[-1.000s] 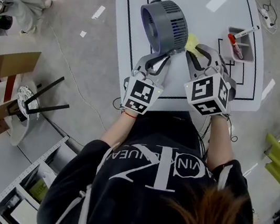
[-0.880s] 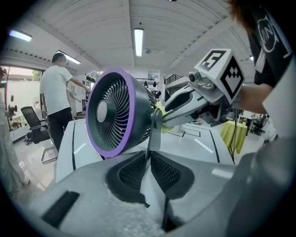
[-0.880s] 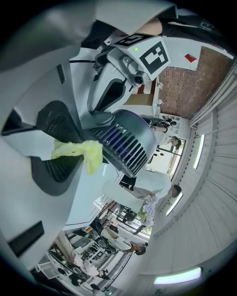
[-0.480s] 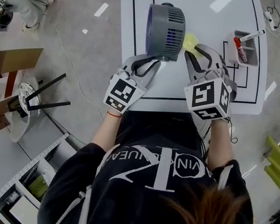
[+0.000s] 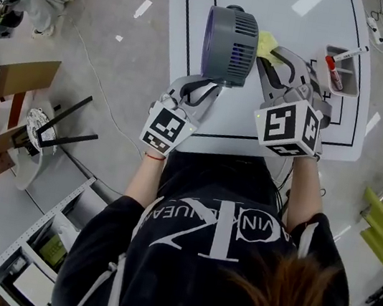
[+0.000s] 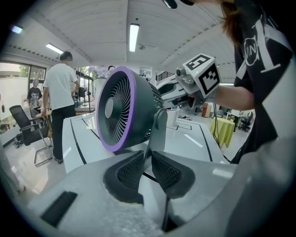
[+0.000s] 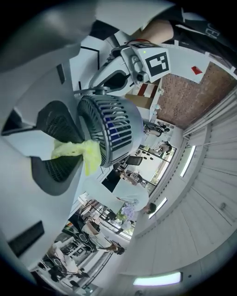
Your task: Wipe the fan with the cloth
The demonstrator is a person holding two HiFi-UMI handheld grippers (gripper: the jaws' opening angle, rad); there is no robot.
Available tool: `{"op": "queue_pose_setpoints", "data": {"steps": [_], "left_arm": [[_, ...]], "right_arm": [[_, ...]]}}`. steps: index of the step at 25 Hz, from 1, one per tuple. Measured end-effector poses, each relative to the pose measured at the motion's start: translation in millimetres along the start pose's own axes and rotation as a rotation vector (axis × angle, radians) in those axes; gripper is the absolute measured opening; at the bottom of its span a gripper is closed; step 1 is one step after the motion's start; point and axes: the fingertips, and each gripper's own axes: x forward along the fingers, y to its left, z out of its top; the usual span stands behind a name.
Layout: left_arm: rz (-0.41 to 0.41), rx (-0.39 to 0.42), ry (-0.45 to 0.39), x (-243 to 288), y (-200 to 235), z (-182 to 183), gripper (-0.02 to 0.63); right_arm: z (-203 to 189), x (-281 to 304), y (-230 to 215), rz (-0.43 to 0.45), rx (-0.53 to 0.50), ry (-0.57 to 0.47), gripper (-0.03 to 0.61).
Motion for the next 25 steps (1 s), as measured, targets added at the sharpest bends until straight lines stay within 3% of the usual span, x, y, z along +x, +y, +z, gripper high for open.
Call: {"op": "queue_pose_setpoints", "data": {"steps": [5, 9, 25], "left_arm": [[-0.004, -0.001, -0.002, 0, 1, 0, 0.057], [0.001, -0.006, 0.002, 0, 2, 0, 0.063], [-0.010, -0.025, 0.006, 0, 3, -1, 0.067]], "right_arm": [[-1, 20, -4, 0.003, -0.134, 0.031, 0.077], [-8, 38, -3, 0.030, -0.173, 0.045, 0.077], [-25, 46, 36, 0.163, -0.017, 0.045, 0.074]]}}
